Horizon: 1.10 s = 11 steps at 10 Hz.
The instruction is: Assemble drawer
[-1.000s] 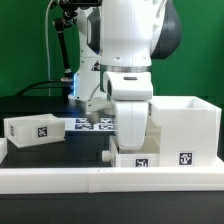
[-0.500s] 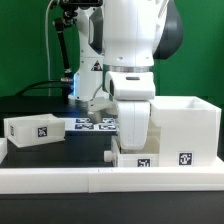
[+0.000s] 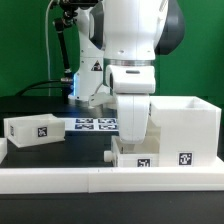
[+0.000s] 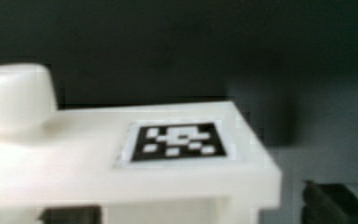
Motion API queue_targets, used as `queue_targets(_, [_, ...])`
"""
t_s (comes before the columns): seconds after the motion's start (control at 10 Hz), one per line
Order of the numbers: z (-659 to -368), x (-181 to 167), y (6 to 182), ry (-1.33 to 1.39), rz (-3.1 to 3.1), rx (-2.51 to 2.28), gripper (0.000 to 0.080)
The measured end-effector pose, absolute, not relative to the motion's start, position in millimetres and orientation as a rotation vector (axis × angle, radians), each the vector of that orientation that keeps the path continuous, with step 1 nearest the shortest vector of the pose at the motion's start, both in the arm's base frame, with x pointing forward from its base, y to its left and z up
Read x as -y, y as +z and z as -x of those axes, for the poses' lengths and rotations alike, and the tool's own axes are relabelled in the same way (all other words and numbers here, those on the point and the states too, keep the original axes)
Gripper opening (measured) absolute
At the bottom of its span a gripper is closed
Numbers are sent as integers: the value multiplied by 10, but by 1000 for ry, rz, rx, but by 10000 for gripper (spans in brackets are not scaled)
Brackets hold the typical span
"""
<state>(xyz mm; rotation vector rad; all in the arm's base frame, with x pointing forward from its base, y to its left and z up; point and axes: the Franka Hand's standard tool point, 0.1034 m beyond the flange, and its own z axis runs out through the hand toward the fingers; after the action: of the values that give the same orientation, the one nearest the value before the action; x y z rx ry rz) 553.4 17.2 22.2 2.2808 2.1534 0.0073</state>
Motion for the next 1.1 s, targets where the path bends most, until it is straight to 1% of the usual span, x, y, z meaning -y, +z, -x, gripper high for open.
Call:
queue_targets(0.1, [-5558,-164,282,3,-2281,-2152,624])
queue_targets(0.2, [-5583,-152,366,1,-2280,-2149,642])
queue_targets(0.4, [-5656,-75,539,2,-2283,-2133,649])
queue_targets(0.6, [-5810,80,649,-6,-2235,-2182,649])
queue_targets(0.7, [-5916,241,669,-19,-2220,-2204,649])
queue_targets(0.8, [-6018,346,640,-17,-2235,-2188,649])
queue_targets(0.9, [-6077,366,583,-8,-2246,-2171,649])
queue_targets(1.1, [-6064,406,573,-9,-2241,-2181,649])
